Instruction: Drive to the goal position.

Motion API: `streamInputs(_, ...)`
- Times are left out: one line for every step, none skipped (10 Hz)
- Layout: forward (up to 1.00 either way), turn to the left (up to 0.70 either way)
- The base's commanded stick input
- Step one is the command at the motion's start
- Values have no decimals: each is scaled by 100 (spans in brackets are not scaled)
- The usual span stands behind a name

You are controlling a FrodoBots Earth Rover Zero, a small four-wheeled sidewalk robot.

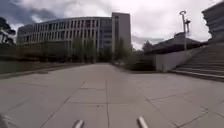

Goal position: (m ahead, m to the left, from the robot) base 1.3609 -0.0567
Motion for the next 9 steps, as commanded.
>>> streamInputs(100,0)
streamInputs(100,32)
streamInputs(100,39)
streamInputs(100,39)
streamInputs(100,39)
streamInputs(100,36)
streamInputs(100,0)
streamInputs(100,0)
streamInputs(100,0)
